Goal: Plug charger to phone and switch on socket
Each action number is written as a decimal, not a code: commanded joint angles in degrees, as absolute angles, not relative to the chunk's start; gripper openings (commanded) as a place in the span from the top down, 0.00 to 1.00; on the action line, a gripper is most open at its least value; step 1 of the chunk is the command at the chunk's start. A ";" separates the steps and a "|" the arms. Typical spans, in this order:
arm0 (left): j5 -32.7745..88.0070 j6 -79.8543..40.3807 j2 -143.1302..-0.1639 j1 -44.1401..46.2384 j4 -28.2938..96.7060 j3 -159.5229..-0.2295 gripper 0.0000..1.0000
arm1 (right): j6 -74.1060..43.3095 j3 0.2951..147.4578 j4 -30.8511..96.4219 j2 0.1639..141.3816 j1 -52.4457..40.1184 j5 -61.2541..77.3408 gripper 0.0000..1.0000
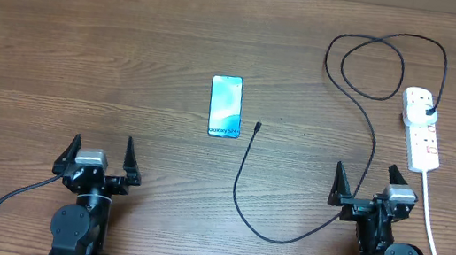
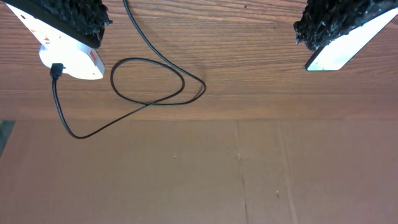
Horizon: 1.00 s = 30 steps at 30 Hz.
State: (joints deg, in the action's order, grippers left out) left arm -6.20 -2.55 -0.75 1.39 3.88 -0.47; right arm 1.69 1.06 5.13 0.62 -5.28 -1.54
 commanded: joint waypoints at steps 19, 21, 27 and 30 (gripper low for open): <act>16.93 -17.34 -0.27 1.15 -16.67 -0.27 0.00 | 1.54 0.45 4.67 0.16 -5.13 -1.85 0.00; 17.19 -17.32 -0.27 1.15 -24.88 -0.27 0.00 | 1.54 0.45 4.67 0.16 -5.13 -1.85 0.00; 18.28 -17.39 -0.56 1.15 -32.97 -6.20 0.00 | 1.54 0.45 4.69 0.16 -5.13 -1.85 0.00; 20.05 -16.75 -3.84 1.15 -19.00 -16.49 0.00 | 1.54 0.45 4.67 0.16 -5.13 -1.85 0.00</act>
